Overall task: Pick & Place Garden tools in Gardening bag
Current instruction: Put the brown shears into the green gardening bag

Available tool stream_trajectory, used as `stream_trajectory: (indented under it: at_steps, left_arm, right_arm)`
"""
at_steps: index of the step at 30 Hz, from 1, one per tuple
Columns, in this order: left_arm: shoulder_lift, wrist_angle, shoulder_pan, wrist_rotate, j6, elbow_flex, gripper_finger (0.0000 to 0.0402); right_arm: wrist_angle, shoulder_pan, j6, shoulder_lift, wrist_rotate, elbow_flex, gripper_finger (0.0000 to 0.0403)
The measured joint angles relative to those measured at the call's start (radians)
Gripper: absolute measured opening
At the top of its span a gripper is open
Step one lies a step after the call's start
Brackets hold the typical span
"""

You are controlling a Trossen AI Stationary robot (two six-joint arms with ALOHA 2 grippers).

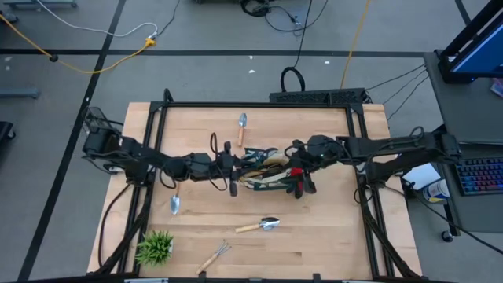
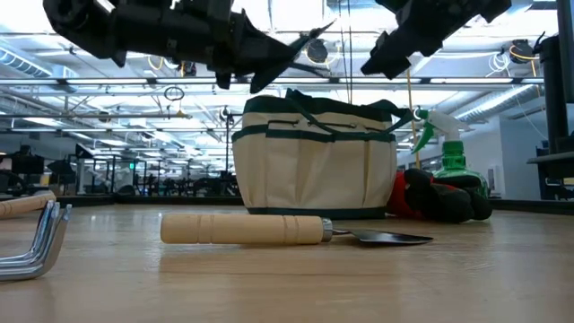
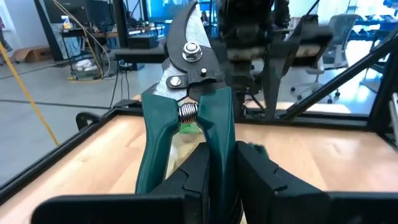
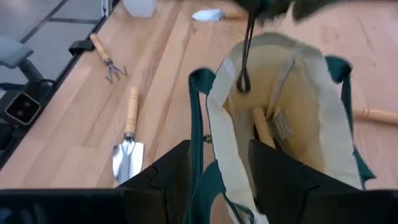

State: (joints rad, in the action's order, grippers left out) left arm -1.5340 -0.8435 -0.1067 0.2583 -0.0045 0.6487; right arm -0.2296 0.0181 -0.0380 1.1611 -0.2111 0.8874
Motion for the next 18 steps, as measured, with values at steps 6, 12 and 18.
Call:
stream_trajectory:
  at_steps: [6,12,18]
  left_arm:
    - [-0.079,-0.019,0.018,-0.038,-0.004,0.030,0.0058]
    - [-0.181,-0.010,0.031,-0.146,0.003,0.113,0.0058]
    - [-0.203,0.115,0.053,-0.161,-0.013,0.166,0.0058]
  right_arm:
    - [-0.010,0.000,0.000,-0.008,0.000,0.000,0.0157]
    - [-0.011,0.000,0.000,-0.007,0.000,0.000,0.0157]
    - [-0.047,0.000,0.002,-0.007,0.001,0.000,0.0157]
